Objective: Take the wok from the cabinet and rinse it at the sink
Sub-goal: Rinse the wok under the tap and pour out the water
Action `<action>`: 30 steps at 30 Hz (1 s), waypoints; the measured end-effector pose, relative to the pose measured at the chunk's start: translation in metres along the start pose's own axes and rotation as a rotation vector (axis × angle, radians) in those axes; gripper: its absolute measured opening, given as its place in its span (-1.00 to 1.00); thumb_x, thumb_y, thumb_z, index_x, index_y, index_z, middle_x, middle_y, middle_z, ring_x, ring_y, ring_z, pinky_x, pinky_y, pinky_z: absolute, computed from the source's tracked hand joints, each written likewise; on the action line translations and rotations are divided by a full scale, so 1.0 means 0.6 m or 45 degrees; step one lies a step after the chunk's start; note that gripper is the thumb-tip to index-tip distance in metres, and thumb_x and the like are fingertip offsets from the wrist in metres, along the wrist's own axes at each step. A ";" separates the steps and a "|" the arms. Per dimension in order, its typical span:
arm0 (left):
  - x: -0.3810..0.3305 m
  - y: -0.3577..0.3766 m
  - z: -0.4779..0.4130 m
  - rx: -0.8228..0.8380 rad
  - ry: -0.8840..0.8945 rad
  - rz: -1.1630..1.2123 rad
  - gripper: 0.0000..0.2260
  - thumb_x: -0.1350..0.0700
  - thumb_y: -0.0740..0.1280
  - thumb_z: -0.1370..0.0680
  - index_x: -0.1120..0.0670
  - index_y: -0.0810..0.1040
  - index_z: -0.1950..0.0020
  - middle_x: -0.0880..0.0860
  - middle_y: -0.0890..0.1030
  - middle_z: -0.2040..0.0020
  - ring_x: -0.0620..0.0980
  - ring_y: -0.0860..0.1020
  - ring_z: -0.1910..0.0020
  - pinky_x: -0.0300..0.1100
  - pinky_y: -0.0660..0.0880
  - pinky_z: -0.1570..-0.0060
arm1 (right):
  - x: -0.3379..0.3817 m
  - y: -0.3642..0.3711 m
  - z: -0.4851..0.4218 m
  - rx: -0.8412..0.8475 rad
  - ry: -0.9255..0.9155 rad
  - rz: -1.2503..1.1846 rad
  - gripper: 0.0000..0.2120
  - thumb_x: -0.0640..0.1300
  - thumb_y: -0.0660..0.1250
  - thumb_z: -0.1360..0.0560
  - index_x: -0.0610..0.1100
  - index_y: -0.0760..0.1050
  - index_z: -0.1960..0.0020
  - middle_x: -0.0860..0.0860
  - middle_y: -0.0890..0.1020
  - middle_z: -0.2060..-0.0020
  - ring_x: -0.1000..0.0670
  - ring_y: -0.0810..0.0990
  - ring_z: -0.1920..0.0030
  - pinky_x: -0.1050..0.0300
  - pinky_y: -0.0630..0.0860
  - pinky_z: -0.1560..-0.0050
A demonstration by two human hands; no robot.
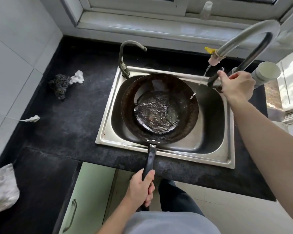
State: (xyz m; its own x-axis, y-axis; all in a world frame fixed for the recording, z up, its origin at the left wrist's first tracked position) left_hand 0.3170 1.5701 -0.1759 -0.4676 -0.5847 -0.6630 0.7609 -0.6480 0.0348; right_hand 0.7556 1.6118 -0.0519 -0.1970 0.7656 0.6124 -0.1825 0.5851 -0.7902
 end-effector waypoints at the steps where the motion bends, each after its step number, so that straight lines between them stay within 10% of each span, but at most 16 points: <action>1: 0.000 0.000 0.000 -0.002 0.003 0.004 -0.72 -0.03 0.24 -0.62 0.18 0.42 0.11 0.03 0.40 0.47 -0.01 0.30 0.60 -0.22 0.30 0.62 | -0.003 0.003 0.001 0.021 0.008 -0.020 -0.56 0.31 0.39 -0.45 -0.09 0.63 0.11 -0.11 0.73 0.08 -0.15 0.69 0.01 -0.01 0.57 -0.04; 7: 0.002 -0.001 0.000 0.002 0.025 -0.001 -0.74 -0.02 0.23 -0.63 0.17 0.42 0.11 0.04 0.40 0.46 -0.01 0.30 0.60 -0.23 0.30 0.62 | -0.050 0.017 0.042 0.235 0.148 -0.393 -0.67 0.13 0.37 -0.56 -0.16 0.53 -0.01 -0.13 0.68 0.18 0.04 0.64 0.40 0.13 0.69 0.25; 12: 0.000 0.001 0.001 0.040 0.041 0.019 -0.73 -0.01 0.23 -0.63 0.18 0.41 0.12 0.04 0.41 0.47 -0.02 0.31 0.60 -0.22 0.31 0.61 | -0.116 0.038 0.165 0.448 0.245 -0.424 -0.81 -0.05 0.38 -0.59 -0.15 0.49 -0.09 -0.19 0.67 0.02 -0.04 0.66 0.22 -0.11 0.69 -0.01; 18: 0.001 -0.001 0.002 0.051 0.051 0.054 -0.73 -0.01 0.25 -0.62 0.16 0.41 0.13 0.03 0.42 0.47 -0.01 0.30 0.60 -0.21 0.28 0.60 | -0.125 0.116 0.420 0.875 0.298 -0.522 -0.94 -0.15 0.35 -0.61 -0.12 0.49 0.00 -0.14 0.65 0.17 -0.05 0.65 0.27 0.10 0.63 0.24; 30: -0.009 -0.004 0.006 0.046 0.074 0.093 -0.72 0.02 0.22 -0.64 0.25 0.45 0.03 0.07 0.42 0.46 -0.01 0.32 0.63 -0.22 0.30 0.61 | -0.095 0.253 0.567 1.335 0.907 -0.963 -0.76 -0.18 0.48 -0.52 -0.34 0.60 -0.08 -0.20 0.75 0.11 -0.14 0.74 0.12 -0.05 0.67 -0.05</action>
State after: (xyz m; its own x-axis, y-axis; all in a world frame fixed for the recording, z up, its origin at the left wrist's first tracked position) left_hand 0.3160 1.5731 -0.1697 -0.3838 -0.6026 -0.6997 0.7748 -0.6224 0.1111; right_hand 0.4117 1.5660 -0.1982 0.7077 0.5222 0.4759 -0.6832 0.6775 0.2726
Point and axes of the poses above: each hand's wrist, its own z-axis away from the middle knuckle, its own y-axis out of the palm, x = y × z, the point moved 8 cm from there along -z, towards the middle knuckle
